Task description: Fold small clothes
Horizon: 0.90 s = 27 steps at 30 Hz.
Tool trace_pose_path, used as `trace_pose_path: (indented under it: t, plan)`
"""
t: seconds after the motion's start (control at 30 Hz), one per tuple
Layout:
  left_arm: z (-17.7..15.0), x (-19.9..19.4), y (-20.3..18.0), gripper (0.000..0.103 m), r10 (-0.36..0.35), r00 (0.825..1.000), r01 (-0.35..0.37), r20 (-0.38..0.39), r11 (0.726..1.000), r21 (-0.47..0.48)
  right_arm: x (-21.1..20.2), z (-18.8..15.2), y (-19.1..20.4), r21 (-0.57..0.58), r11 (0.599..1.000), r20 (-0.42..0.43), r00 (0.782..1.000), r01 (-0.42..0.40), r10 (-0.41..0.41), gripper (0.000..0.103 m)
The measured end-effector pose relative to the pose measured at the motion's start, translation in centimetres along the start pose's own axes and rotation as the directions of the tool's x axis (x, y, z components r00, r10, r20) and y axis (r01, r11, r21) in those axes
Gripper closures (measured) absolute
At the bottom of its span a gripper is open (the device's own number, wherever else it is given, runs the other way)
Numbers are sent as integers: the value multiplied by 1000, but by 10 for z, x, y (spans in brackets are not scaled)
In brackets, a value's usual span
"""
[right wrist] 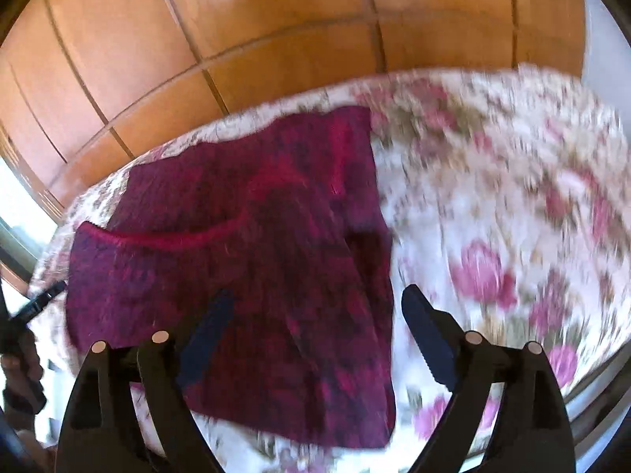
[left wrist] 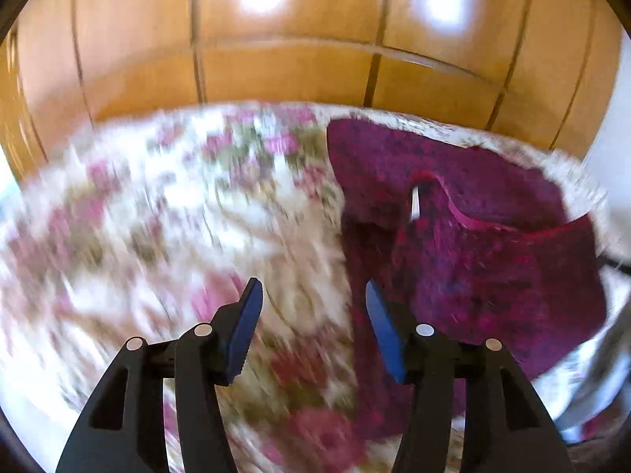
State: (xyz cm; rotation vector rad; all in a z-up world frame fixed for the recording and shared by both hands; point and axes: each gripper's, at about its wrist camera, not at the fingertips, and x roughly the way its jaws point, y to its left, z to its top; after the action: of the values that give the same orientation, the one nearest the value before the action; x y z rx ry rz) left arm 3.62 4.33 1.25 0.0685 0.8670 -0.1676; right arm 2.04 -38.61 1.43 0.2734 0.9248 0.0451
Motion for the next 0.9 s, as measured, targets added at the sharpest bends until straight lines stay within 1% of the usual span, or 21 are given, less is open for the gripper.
trace_pose_path:
  t: [0.03, 0.07, 0.13, 0.17, 0.2, 0.23, 0.3, 0.47, 0.57, 0.6, 0.7, 0.77, 0.8, 0.83, 0.9]
  plan:
    - [6, 2, -7, 45, 48, 999, -49, 14, 998, 33, 3, 2, 6, -10, 1000, 10, 1000, 2, -2, 13]
    - [8, 0, -8, 45, 59, 998, -60, 22, 997, 48, 7, 3, 11, -22, 1000, 17, 1000, 1, -1, 13]
    - [13, 1, -14, 45, 60, 998, -63, 36, 996, 63, 16, 5, 23, -67, 998, 21, 1000, 19, -18, 11]
    - [16, 1, -18, 44, 49, 998, -51, 37, 997, 63, 21, 5, 27, -89, 995, 22, 999, 43, -41, 10]
    - [17, 1, -21, 42, 41, 999, -43, 35, 997, 63, 26, 5, 32, -110, 991, 21, 997, 72, -70, 10]
    - [17, 3, -22, 41, 40, 999, -42, 34, 997, 62, 29, 5, 33, -118, 989, 18, 996, 84, -82, 10]
    - [20, 8, -24, 41, 50, 998, -52, 30, 997, 61, 36, 4, 30, -107, 990, 12, 995, 97, -96, 10]
    - [21, 11, -24, 41, 57, 998, -57, 19, 997, 55, 45, 8, 20, -55, 994, 14, 995, 99, -99, 10]
    - [21, 13, -22, 41, 97, 995, -98, 16, 993, 71, 48, 11, 17, -36, 994, 13, 995, 101, -101, 10]
    - [21, 14, -21, 41, 100, 995, -100, 12, 992, 70, 48, 12, 16, -33, 994, 15, 995, 104, -104, 10]
    - [19, 17, -18, 41, 95, 995, -95, -3, 994, 59, 47, 17, 17, -31, 993, 36, 993, 117, -116, 10]
    - [19, 19, -17, 41, 104, 995, -104, -8, 993, 61, 46, 19, 17, -31, 992, 47, 992, 122, -120, 10]
    - [19, 20, -17, 41, 107, 994, -106, -11, 992, 64, 41, 24, 19, -30, 991, 80, 988, 134, -131, 11]
    - [18, 20, -17, 41, 110, 994, -109, -12, 992, 66, 39, 27, 20, -31, 991, 93, 987, 133, -130, 11]
    - [19, 21, -17, 41, 115, 993, -114, -10, 992, 62, 38, 31, 23, -43, 989, 117, 984, 143, -137, 15]
